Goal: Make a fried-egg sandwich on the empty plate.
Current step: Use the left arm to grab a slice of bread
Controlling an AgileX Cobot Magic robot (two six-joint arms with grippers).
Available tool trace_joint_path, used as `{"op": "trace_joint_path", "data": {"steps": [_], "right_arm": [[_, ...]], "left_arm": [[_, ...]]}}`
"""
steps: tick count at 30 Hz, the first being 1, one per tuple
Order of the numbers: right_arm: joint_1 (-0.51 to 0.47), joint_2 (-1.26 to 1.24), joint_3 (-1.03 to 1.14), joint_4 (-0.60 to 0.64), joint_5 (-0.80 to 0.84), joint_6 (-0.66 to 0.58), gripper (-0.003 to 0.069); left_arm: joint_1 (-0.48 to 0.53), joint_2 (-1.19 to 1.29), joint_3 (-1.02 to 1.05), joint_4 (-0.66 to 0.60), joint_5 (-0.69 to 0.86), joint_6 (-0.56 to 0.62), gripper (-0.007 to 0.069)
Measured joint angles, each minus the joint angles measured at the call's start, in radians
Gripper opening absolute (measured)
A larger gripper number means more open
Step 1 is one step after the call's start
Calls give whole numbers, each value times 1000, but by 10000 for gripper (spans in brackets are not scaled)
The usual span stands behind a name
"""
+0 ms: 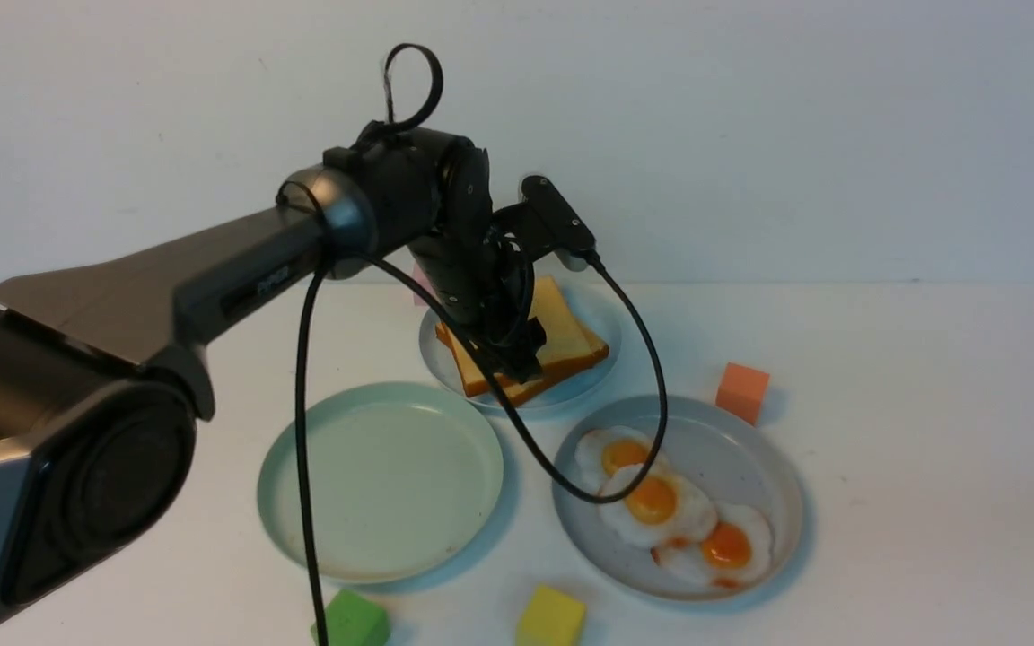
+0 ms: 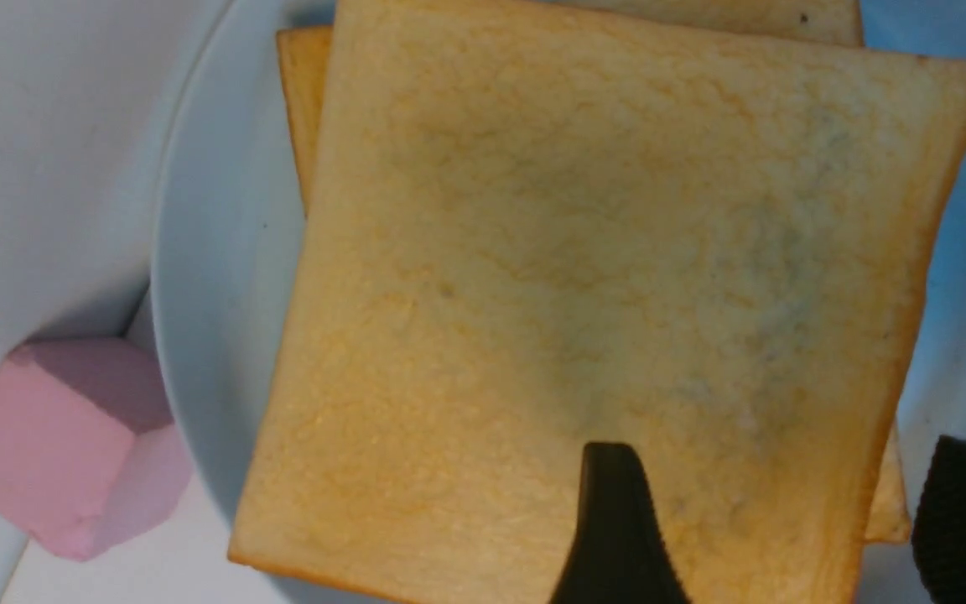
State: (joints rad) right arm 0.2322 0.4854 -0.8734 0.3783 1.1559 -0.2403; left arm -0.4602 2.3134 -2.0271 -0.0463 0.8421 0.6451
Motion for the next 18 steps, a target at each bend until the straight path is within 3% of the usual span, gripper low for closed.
{"op": "trace_joint_path", "data": {"steps": [18], "right_arm": [[0, 0, 0, 0, 0, 0, 32]], "left_arm": [[0, 43, -1, 12, -39, 3, 404]]}}
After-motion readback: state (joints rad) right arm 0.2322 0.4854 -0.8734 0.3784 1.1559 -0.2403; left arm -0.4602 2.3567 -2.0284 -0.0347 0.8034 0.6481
